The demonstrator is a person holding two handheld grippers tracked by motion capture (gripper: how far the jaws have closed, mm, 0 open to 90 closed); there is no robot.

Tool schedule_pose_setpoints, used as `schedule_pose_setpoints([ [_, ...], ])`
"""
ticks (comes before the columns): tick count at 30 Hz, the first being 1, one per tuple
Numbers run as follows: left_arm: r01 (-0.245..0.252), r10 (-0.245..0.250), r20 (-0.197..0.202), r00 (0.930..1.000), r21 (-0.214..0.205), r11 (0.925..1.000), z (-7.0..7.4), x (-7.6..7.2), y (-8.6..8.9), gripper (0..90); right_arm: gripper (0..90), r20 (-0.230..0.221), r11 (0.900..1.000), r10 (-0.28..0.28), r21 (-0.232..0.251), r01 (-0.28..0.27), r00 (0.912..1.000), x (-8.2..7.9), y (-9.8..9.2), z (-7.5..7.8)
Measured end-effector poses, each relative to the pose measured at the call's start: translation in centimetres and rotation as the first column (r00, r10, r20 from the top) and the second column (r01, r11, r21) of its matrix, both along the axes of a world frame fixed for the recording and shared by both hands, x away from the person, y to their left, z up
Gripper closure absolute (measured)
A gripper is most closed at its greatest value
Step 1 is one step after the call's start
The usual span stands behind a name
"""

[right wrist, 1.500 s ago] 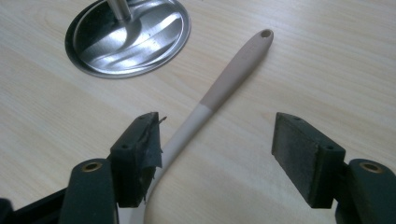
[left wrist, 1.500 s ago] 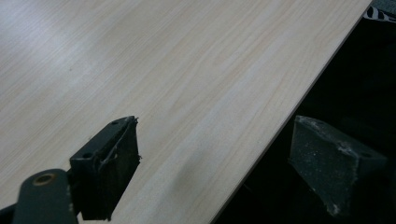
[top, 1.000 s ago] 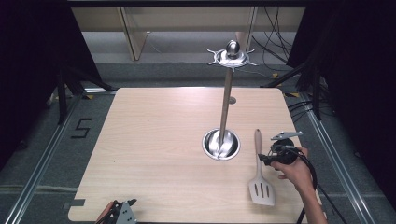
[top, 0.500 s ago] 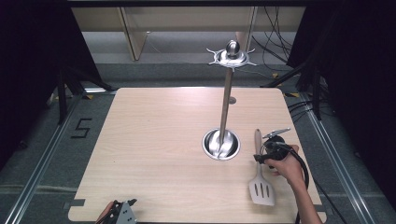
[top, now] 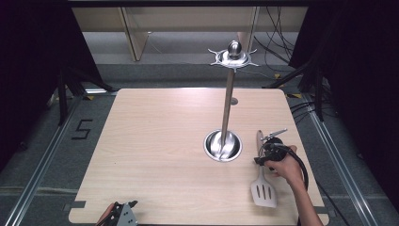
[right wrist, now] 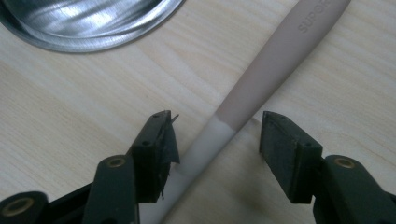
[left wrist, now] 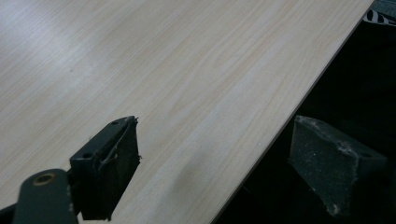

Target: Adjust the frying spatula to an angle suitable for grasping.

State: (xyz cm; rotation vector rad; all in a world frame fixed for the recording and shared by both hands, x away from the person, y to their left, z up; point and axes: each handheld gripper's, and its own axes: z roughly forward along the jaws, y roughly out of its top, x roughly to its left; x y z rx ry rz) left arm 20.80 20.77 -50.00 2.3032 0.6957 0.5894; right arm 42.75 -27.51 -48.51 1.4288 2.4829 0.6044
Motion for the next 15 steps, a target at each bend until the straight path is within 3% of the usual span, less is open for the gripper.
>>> schedule_pose_setpoints([
  [5, 0.003, -0.003, 0.002, 1.0, 0.003, 1.0, 0.0, 0.1, 0.1, 15.1, 52.0, -0.017, 1.0, 0.002, -0.008, -0.002, 0.9999, 0.0, 0.1, 0.1],
  [6, 0.003, -0.003, 0.008, 1.0, 0.017, 0.9999, 0.1, 0.1, 0.1, 15.1, 52.2, 0.004, 0.9995, 0.026, -0.019, -0.026, 0.9997, 0.2, 0.1, 0.1],
  [7, -0.002, 0.002, 0.006, 1.0, -0.002, 1.0, 0.0, 0.1, 0.0, 15.0, 52.4, -0.013, 0.9995, 0.022, -0.024, -0.022, 0.9997, 0.3, 0.2, 0.2],
  [8, 0.0, 0.0, 0.012, 0.9999, 0.016, 0.9999, 0.1, 0.1, 0.1, 15.1, 52.4, -0.025, 0.9992, 0.024, -0.031, -0.025, 0.9994, 0.3, 0.2, 0.3],
  [11, 0.01, -0.01, 0.008, 0.9999, 0.01, 0.9999, 0.1, 0.0, 0.0, 15.1, 53.2, -0.028, 0.9974, 0.061, -0.037, -0.062, 0.9978, 0.8, 0.1, 0.3],
  [15, 0.009, -0.009, 0.002, 1.0, -0.008, 0.9999, 0.0, -0.1, -0.1, 15.0, 56.4, -0.072, 0.9966, 0.066, -0.045, -0.069, 0.9953, 1.0, 0.0, 0.6],
])
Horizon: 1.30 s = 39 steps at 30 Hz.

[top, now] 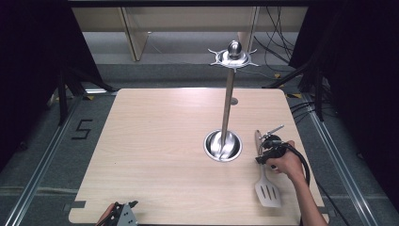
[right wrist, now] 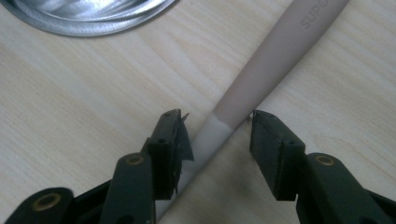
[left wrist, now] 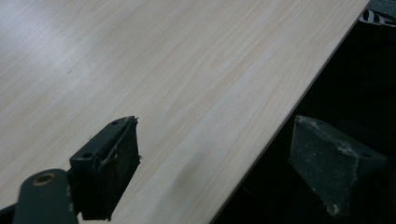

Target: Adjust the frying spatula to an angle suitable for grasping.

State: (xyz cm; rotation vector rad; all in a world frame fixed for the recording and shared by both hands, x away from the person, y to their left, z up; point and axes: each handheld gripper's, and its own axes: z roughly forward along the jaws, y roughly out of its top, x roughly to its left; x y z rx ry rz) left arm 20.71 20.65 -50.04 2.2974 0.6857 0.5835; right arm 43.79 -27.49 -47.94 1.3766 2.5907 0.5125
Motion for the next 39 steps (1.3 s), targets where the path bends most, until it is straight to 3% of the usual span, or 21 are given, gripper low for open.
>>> schedule_pose_setpoints([
  [2, -0.005, 0.005, 0.007, 1.0, 0.016, 0.9999, 0.0, 0.0, 0.0, 15.0, 58.1, -0.019, 0.9999, -0.003, -0.012, 0.003, 0.9998, 0.2, 0.0, 0.1],
  [4, -0.001, 0.001, 0.001, 1.0, 0.004, 1.0, 0.0, 0.0, 0.0, 15.0, 60.0, -0.041, 0.9999, 0.005, -0.01, -0.006, 0.9991, 0.4, -0.2, 0.2],
  [7, -0.002, 0.002, 0.002, 1.0, 0.018, 0.9998, 0.0, 0.1, 0.1, 15.0, 64.0, -0.092, 0.9997, -0.024, 0.002, 0.024, 0.9955, 1.1, -0.7, 0.4],
  [8, -0.017, 0.018, -0.025, 0.9995, 0.009, 0.9998, -0.1, -0.1, 0.0, 15.0, 64.0, -0.092, 0.9997, -0.024, 0.002, 0.024, 0.9955, 1.1, -0.7, 0.4],
  [9, -0.024, 0.025, -0.017, 0.9995, 0.016, 0.9996, -0.2, 0.0, 0.0, 15.0, 65.3, -0.127, 0.9988, -0.047, 0.006, 0.048, 0.9908, 1.2, -0.6, 0.6],
  [10, -0.024, 0.025, -0.017, 0.9995, 0.016, 0.9996, -0.2, 0.0, 0.0, 15.0, 65.9, -0.11, 0.999, -0.044, -0.016, 0.042, 0.9929, 1.4, -0.7, 0.5],
  [11, -0.025, 0.025, -0.018, 0.9995, 0.016, 0.9996, -0.2, 0.0, 0.0, 15.0, 66.7, -0.135, 0.9984, -0.057, -0.012, 0.056, 0.9892, 1.4, -0.6, 0.7],
  [13, -0.027, 0.027, -0.016, 0.9995, 0.014, 0.9995, -0.2, 0.0, -0.1, 15.0, 67.8, -0.122, 0.9987, -0.05, -0.019, 0.048, 0.9912, 1.6, -0.6, 0.5],
  [14, -0.024, 0.024, -0.016, 0.9996, 0.016, 0.9996, -0.2, 0.0, 0.0, 15.0, 69.4, -0.139, 0.9987, -0.046, -0.028, 0.043, 0.9892, 1.7, -0.6, 0.7],
  [16, -0.025, 0.026, -0.017, 0.9995, 0.015, 0.9996, -0.2, 0.0, 0.0, 15.0, 72.7, -0.141, 0.9992, -0.038, -0.012, 0.037, 0.9892, 1.7, -0.5, 0.7],
  [17, -0.027, 0.027, -0.017, 0.9995, 0.015, 0.9995, -0.2, 0.0, 0.0, 15.0, 74.5, -0.148, 0.9986, -0.039, -0.041, 0.033, 0.9882, 1.7, -0.5, 0.9],
  [20, -0.01, 0.01, 0.001, 1.0, 0.022, 0.9997, -0.1, 0.1, 0.0, 15.0, 74.9, -0.151, 0.9974, -0.052, -0.057, 0.044, 0.9872, 1.8, -0.4, 0.9],
  [23, -0.02, 0.02, -0.025, 0.9995, 0.004, 0.9998, -0.2, -0.1, 0.0, 15.0, 74.9, -0.154, 0.9968, -0.049, -0.07, 0.039, 0.9868, 1.9, -0.3, 0.9],
  [27, 0.0, 0.0, 0.0, 1.0, 0.026, 0.9997, -0.1, 0.1, 0.0, 15.0, 74.5, -0.162, 0.9964, -0.058, -0.07, 0.047, 0.9851, 1.9, -0.1, 0.8],
  [36, -0.004, 0.004, -0.001, 1.0, 0.019, 0.9998, -0.1, 0.0, 0.0, 15.0, 74.6, -0.173, 0.9907, -0.039, -0.135, 0.016, 0.9841, 2.2, 1.0, 0.8],
  [39, 0.007, -0.007, -0.009, 0.9999, 0.018, 0.9998, -0.1, 0.0, 0.0, 15.0, 74.9, -0.177, 0.9905, -0.044, -0.136, 0.02, 0.9832, 2.4, 1.1, 0.7],
])
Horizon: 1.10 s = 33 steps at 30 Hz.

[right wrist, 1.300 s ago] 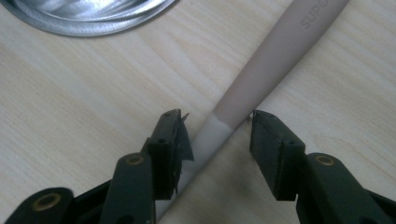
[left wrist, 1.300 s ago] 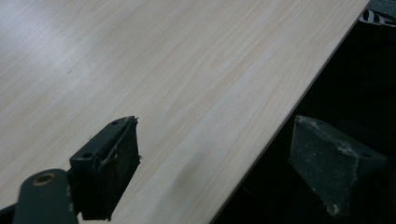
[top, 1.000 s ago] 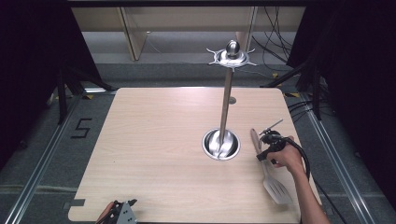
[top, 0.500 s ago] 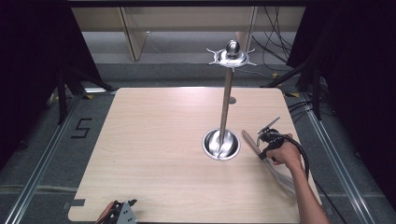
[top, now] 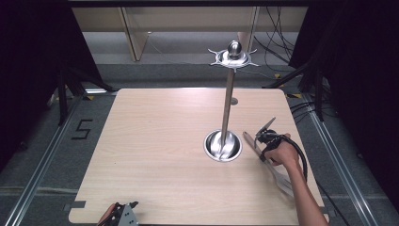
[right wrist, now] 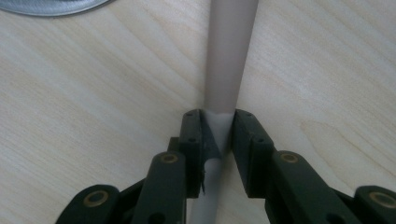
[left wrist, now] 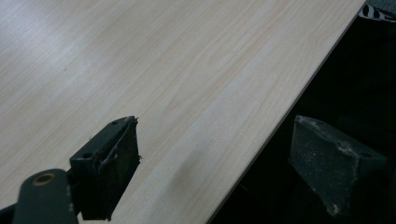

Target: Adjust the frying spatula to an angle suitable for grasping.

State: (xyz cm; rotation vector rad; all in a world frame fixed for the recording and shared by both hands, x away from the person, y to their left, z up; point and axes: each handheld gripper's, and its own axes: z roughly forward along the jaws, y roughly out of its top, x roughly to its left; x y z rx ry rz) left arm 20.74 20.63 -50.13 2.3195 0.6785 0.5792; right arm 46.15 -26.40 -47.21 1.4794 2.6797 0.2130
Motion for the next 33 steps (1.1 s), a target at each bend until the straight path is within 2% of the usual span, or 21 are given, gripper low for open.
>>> schedule_pose_setpoints([
  [1, -0.003, 0.003, 0.002, 1.0, 0.0, 1.0, 0.0, 0.0, 0.0, 15.0, 74.9, -0.009, 1.0, 0.007, -0.003, -0.007, 0.9999, 0.1, 0.0, 0.0],
  [2, -0.023, 0.023, -0.016, 0.9996, -0.008, 0.9997, -0.1, -0.1, 0.0, 15.0, 75.1, -0.003, 0.9998, 0.018, -0.009, -0.018, 0.9998, 0.2, 0.0, 0.0],
  [3, -0.007, 0.007, 0.006, 1.0, 0.007, 1.0, 0.0, 0.1, 0.1, 15.0, 75.1, -0.003, 0.9998, 0.018, -0.009, -0.018, 0.9998, 0.2, 0.0, 0.0],
  [5, -0.011, 0.011, 0.008, 0.9999, 0.007, 0.9999, 0.0, 0.1, 0.0, 15.0, 75.3, -0.003, 0.9991, 0.039, -0.019, -0.039, 0.9992, 0.3, 0.0, -0.1],
  [6, -0.009, 0.009, 0.005, 0.9999, 0.002, 1.0, 0.0, 0.0, 0.0, 15.0, 76.1, -0.008, 1.0, 0.004, -0.004, -0.004, 1.0, 0.1, 0.1, 0.0],
  [9, -0.01, 0.01, 0.004, 0.9999, -0.003, 0.9999, -0.1, 0.0, 0.0, 15.0, 76.7, -0.018, 0.9999, 0.014, 0.003, -0.014, 0.9997, 0.0, 0.1, 0.1],
  [10, -0.002, 0.002, 0.005, 1.0, 0.01, 1.0, 0.0, 0.1, 0.1, 15.0, 76.8, -0.004, 0.9996, 0.029, 0.007, -0.029, 0.9996, 0.0, 0.0, 0.0],
  [12, -0.008, 0.008, 0.002, 1.0, -0.002, 1.0, 0.0, 0.1, 0.1, 15.0, 76.8, 0.01, 0.9991, 0.021, 0.036, -0.021, 0.9997, -0.2, -0.3, 0.1],
  [14, -0.016, 0.016, 0.009, 0.9998, 0.0, 0.9999, -0.1, 0.1, 0.1, 15.0, 76.9, 0.007, 0.999, 0.02, 0.04, -0.021, 0.9998, -0.4, -0.4, 0.3],
  [15, -0.01, 0.01, 0.008, 0.9999, 0.0, 0.9999, -0.1, 0.1, 0.1, 15.0, 76.9, 0.028, 0.9977, 0.022, 0.064, -0.024, 0.9994, -0.7, -0.7, 0.5],
  [17, -0.004, 0.004, 0.007, 1.0, -0.01, 0.9999, 0.0, 0.1, 0.1, 15.0, 76.9, 0.04, 0.9978, 0.014, 0.064, -0.017, 0.9991, -0.9, -0.9, 0.7],
  [18, 0.002, -0.002, 0.006, 1.0, -0.004, 1.0, 0.0, 0.1, 0.1, 15.0, 76.9, 0.077, 0.9953, 0.046, 0.082, -0.052, 0.996, -0.9, -1.2, 0.7],
  [22, -0.006, 0.006, 0.013, 0.9999, -0.003, 1.0, 0.0, 0.1, 0.0, 15.0, 77.0, 0.099, 0.9937, 0.03, 0.105, -0.041, 0.9946, -1.7, -1.4, 1.5],
  [23, 0.0, 0.0, 0.008, 1.0, -0.007, 1.0, 0.0, 0.1, 0.1, 15.0, 77.0, 0.129, 0.9907, 0.023, 0.13, -0.04, 0.9913, -2.0, -1.7, 1.9],
  [25, -0.004, 0.004, 0.008, 1.0, -0.008, 1.0, 0.0, 0.1, 0.1, 15.0, 77.0, 0.14, 0.989, 0.027, 0.14, -0.047, 0.9898, -2.0, -1.9, 2.1],
  [26, -0.003, 0.003, 0.01, 0.9999, -0.006, 1.0, 0.0, 0.1, 0.1, 15.0, 77.0, 0.167, 0.9885, 0.02, 0.145, -0.044, 0.9858, -2.3, -2.2, 2.6],
  [27, -0.003, 0.003, 0.01, 0.9999, -0.006, 1.0, 0.0, 0.1, 0.1, 15.0, 77.0, 0.167, 0.9885, 0.02, 0.145, -0.044, 0.9858, -2.3, -2.2, 2.6],
  [30, -0.001, 0.001, 0.007, 1.0, -0.007, 1.0, 0.0, 0.1, 0.1, 15.0, 77.0, 0.223, 0.9783, 0.033, 0.192, -0.077, 0.9742, -2.9, -2.6, 3.5],
  [33, -0.002, 0.002, 0.01, 0.9999, -0.006, 1.0, 0.0, 0.0, 0.1, 15.0, 77.0, 0.267, 0.9693, 0.013, 0.233, -0.078, 0.9636, -3.8, -3.0, 4.7],
])
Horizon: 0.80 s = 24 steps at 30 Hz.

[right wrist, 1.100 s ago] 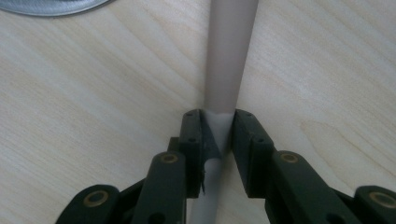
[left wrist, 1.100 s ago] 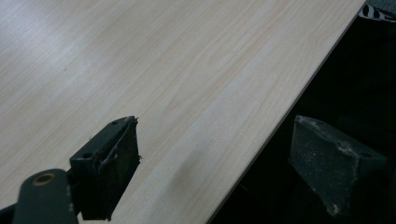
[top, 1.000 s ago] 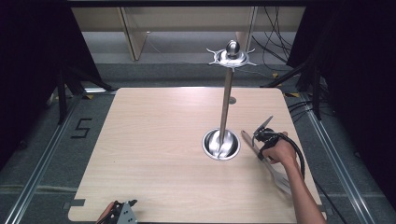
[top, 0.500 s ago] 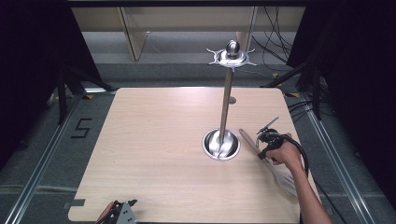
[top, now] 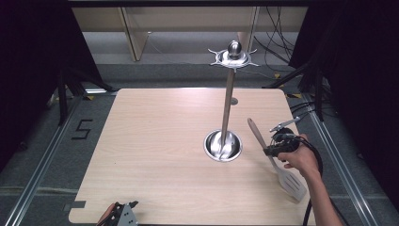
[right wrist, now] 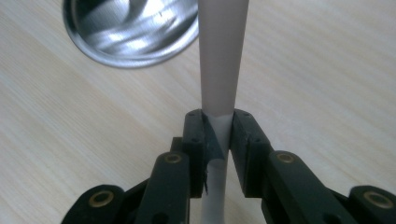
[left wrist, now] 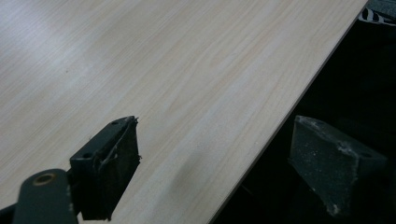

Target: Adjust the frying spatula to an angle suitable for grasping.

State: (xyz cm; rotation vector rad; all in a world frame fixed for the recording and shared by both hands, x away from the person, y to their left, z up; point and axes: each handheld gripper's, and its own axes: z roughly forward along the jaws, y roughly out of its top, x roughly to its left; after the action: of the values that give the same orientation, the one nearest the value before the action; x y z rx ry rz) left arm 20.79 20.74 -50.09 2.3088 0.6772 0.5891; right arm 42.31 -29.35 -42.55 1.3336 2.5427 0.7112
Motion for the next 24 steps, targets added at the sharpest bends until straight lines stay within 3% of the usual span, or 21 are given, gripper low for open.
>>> schedule_pose_setpoints([
  [3, -0.001, 0.001, 0.002, 1.0, -0.001, 1.0, 0.0, 0.0, 0.0, 15.0, 77.0, 0.081, 0.9972, -0.01, 0.075, 0.004, 0.9967, -0.8, -1.2, 1.0],
  [5, -0.002, 0.002, -0.001, 1.0, -0.001, 1.0, 0.0, 0.0, -0.1, 15.0, 77.0, 0.091, 0.9928, -0.03, 0.118, 0.019, 0.9954, -1.2, -1.8, 1.4],
  [6, 0.002, -0.002, -0.003, 1.0, 0.003, 1.0, 0.0, 0.0, 0.0, 15.0, 77.0, 0.124, 0.9905, -0.045, 0.135, 0.028, 0.9913, -1.4, -2.1, 1.4],
  [7, 0.001, -0.001, -0.004, 1.0, 0.001, 1.0, 0.0, 0.0, 0.0, 15.0, 77.0, 0.1, 0.9883, -0.058, 0.146, 0.043, 0.9933, -1.7, -2.4, 1.8],
  [8, -0.005, 0.005, 0.0, 1.0, -0.007, 1.0, 0.0, 0.0, 0.0, 15.0, 77.0, 0.136, 0.9859, -0.063, 0.162, 0.041, 0.9888, -1.8, -2.6, 1.6],
  [9, -0.012, 0.012, 0.008, 0.9999, -0.003, 0.9999, 0.1, 0.1, 0.1, 15.0, 77.0, 0.118, 0.9843, -0.063, 0.172, 0.042, 0.9911, -2.0, -2.8, 2.1],
  [10, -0.012, 0.012, 0.001, 0.9999, -0.011, 0.9999, 0.1, 0.1, 0.2, 15.0, 77.0, 0.163, 0.9793, -0.053, 0.202, 0.02, 0.9852, -2.0, -2.9, 2.0],
  [12, -0.028, 0.028, 0.007, 0.9996, -0.012, 0.9995, 0.0, 0.2, 0.3, 15.0, 77.1, 0.153, 0.978, -0.05, 0.208, 0.018, 0.987, -2.4, -3.1, 2.6],
  [13, -0.022, 0.022, 0.005, 0.9997, -0.015, 0.9997, 0.1, 0.1, 0.3, 15.1, 77.0, 0.193, 0.9757, -0.039, 0.219, -0.004, 0.9805, -2.5, -3.1, 2.5],
  [14, -0.014, 0.014, 0.002, 0.9999, -0.006, 0.9999, 0.1, 0.1, 0.3, 15.0, 77.1, 0.176, 0.9768, -0.028, 0.214, -0.011, 0.984, -2.7, -3.2, 2.8],
  [15, -0.012, 0.012, 0.002, 0.9999, -0.007, 0.9999, 0.1, 0.1, 0.3, 15.0, 77.1, 0.204, 0.9746, -0.025, 0.223, -0.022, 0.9788, -2.9, -3.2, 3.0],
  [17, -0.013, 0.013, 0.008, 0.9999, -0.006, 0.9999, 0.2, 0.1, 0.3, 15.1, 77.1, 0.194, 0.9716, -0.048, 0.237, 0.0, 0.9799, -3.2, -3.1, 3.2],
  [19, -0.012, 0.012, 0.007, 0.9999, -0.005, 0.9999, 0.2, 0.1, 0.3, 15.0, 77.1, 0.234, 0.9733, -0.021, 0.227, -0.034, 0.9721, -3.4, -3.2, 3.3],
  [21, -0.014, 0.014, 0.001, 0.9999, -0.007, 0.9999, 0.1, 0.1, 0.3, 15.0, 77.1, 0.257, 0.9663, -0.041, 0.256, -0.027, 0.9656, -3.8, -3.0, 3.4],
  [22, -0.015, 0.015, 0.002, 0.9999, -0.009, 0.9999, 0.1, 0.1, 0.3, 15.0, 77.1, 0.244, 0.9658, -0.012, 0.254, -0.052, 0.9697, -3.9, -3.1, 3.6],
  [24, -0.016, 0.016, 0.003, 0.9999, -0.011, 0.9998, 0.0, 0.1, 0.2, 15.0, 77.1, 0.264, 0.9631, -0.024, 0.265, -0.048, 0.9641, -4.1, -3.3, 3.9],
])
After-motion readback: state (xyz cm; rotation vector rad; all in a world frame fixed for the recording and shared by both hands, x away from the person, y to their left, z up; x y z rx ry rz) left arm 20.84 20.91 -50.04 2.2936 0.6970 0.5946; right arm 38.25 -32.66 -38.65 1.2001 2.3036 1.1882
